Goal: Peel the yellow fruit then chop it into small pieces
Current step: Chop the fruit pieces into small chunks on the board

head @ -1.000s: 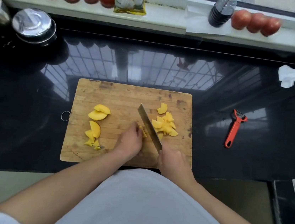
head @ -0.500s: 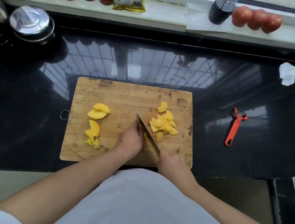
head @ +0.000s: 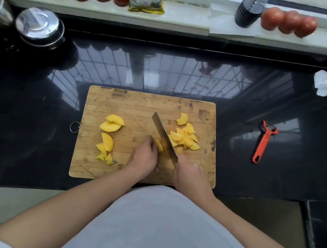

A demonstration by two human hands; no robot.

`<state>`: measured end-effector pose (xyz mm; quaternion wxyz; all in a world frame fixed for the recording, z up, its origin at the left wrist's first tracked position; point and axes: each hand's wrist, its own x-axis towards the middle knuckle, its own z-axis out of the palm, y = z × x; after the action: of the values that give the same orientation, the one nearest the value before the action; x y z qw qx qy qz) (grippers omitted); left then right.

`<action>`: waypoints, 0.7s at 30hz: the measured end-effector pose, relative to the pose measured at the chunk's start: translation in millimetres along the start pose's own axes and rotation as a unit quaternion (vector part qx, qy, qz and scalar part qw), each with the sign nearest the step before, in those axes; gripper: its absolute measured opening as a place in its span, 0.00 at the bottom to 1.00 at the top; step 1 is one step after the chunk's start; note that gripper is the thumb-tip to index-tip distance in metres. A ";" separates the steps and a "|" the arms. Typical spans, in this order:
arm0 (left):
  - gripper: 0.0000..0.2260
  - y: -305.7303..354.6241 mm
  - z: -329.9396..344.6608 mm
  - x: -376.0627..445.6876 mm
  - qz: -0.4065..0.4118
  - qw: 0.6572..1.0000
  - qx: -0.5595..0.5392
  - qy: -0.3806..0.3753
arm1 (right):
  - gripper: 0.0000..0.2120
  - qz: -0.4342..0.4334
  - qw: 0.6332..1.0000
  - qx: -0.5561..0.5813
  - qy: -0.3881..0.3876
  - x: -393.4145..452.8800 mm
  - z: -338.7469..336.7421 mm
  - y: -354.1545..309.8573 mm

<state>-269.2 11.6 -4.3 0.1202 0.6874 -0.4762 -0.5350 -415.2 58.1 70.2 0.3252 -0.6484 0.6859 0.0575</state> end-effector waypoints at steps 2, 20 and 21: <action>0.07 -0.9 -0.4 -0.8 -0.003 1.000 -0.015 0.003 | 0.03 0.002 1.000 -0.018 -0.012 -4.6 0.4 3.3; 0.05 4.4 0.7 2.5 0.006 1.000 -0.007 0.003 | 0.03 0.007 0.995 -0.046 -0.083 4.1 -4.9 -16.3; 0.04 5.0 0.4 2.0 0.003 1.000 -0.005 0.004 | 0.02 0.010 0.996 -0.033 -0.076 9.6 -5.2 -20.3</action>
<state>-272.3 7.6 -2.3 0.1267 0.6874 -0.4754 -0.5342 -397.8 44.2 76.3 0.3541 -0.6456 0.6635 0.1327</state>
